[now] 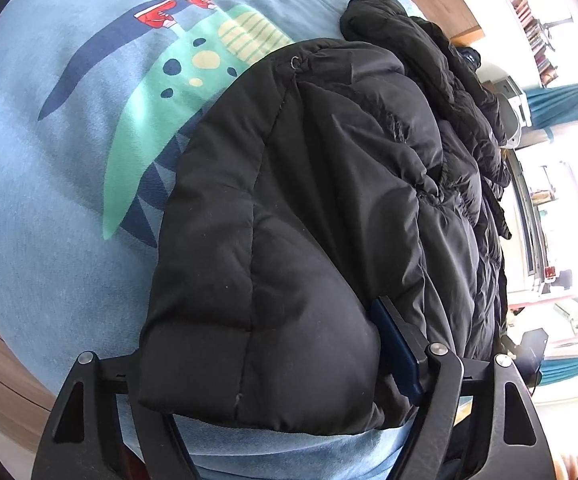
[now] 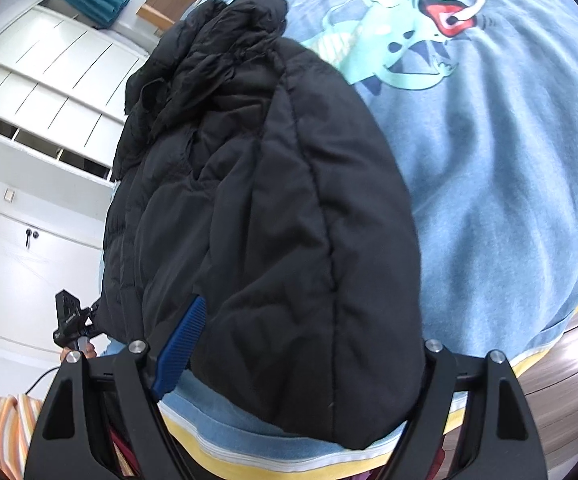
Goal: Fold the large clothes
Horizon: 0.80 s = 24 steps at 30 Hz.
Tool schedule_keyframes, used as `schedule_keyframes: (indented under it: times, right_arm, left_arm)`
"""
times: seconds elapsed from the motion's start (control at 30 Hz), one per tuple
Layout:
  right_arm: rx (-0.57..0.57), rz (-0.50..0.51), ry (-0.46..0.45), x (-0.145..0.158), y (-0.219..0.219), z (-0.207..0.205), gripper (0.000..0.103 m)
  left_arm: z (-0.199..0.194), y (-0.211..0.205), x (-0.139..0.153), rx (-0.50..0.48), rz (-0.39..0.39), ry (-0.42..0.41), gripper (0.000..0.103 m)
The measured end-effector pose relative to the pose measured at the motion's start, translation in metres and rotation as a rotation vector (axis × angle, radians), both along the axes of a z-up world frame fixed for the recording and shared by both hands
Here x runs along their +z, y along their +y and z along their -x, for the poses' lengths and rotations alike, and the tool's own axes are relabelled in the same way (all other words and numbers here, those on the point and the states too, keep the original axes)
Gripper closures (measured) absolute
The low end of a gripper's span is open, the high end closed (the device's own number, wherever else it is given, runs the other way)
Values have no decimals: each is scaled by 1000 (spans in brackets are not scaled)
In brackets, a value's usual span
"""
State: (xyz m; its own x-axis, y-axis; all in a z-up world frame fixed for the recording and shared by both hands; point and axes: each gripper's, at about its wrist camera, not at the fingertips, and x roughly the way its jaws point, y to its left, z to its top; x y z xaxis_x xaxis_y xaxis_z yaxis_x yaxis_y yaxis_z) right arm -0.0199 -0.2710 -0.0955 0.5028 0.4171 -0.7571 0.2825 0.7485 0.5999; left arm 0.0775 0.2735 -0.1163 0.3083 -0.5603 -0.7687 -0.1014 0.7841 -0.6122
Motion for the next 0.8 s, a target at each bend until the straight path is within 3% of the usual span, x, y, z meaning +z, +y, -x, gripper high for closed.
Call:
schedule_keyframes:
  times: [0.13,0.37,0.57,0.7,0.8]
  right_arm:
    - [-14,-13,8,-7,-6,4,26]
    - [-46,-37,11,-19,-8,9,47]
    - [-58,-53,11,-24,-6,9,52]
    - [-47,-56,-7,-23,-1,8,71]
    - [-30,-45,-19,-18,4,6,79]
  left_arm:
    - [2,1,-1,14,26,-2,37]
    - [6,3,0,46,67,-1,46]
    - [10,0,1,70,101,-6,55]
    - [11,-6,9,61,109,-27,73]
    - [9,-17,17,39,85,-44,79]
